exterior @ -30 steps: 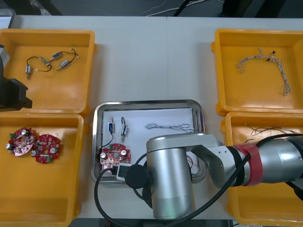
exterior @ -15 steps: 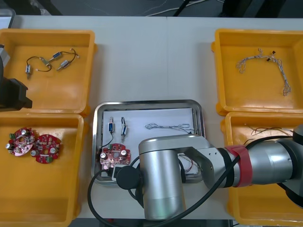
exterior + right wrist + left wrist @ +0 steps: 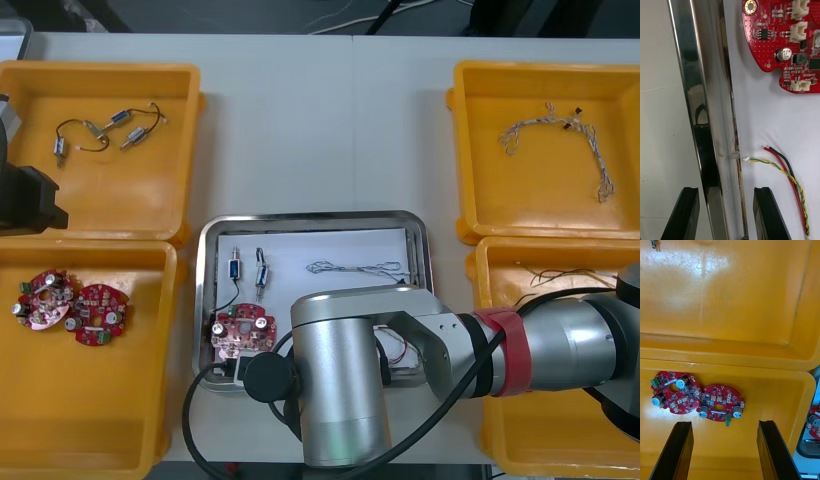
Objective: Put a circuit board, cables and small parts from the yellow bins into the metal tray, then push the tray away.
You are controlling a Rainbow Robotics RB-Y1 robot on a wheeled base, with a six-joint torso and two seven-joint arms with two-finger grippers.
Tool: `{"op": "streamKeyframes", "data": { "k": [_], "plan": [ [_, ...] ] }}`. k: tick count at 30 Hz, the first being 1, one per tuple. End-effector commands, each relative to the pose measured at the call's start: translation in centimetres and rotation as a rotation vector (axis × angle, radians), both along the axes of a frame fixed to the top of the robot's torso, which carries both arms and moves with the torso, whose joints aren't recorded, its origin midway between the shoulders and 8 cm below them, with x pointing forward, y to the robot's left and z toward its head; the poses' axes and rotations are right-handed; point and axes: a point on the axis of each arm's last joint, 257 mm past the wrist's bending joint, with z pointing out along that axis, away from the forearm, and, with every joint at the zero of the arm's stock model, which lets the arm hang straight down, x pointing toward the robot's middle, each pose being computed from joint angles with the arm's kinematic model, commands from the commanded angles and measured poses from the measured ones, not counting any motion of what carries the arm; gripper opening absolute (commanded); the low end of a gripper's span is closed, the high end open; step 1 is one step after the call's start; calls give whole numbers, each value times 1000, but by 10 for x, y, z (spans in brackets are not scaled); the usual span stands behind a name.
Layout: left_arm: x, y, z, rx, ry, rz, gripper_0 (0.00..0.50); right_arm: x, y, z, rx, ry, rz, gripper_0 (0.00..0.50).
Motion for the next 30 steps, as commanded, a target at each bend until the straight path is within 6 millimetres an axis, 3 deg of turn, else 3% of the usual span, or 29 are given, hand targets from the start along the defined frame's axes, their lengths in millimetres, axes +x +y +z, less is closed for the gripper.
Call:
{"op": "streamKeyframes", "data": {
  "k": [1,15,17,18,20,23,30],
  "plan": [
    [-5,14,13,47,-23,-4,500,-8,16,2,11,-8,66,417],
    [-5,14,13,47,-23,-4,500,-8,11,-5,0,-1,58,415],
    [-5,14,13,47,-23,-4,500,-9,11,-5,1,0,56,287],
    [-5,14,13,47,-23,-4,500,-8,11,-5,2,-1,54,188],
    [-5,14,13,47,-23,-4,500,-9,11,-6,2,1,51,70],
    [-5,14,13,47,-23,-4,500,-8,10,-6,2,-1,48,2],
    [-5,14,13,47,-23,-4,500,4,5,-2,0,-36,38,0]
  ]
}}
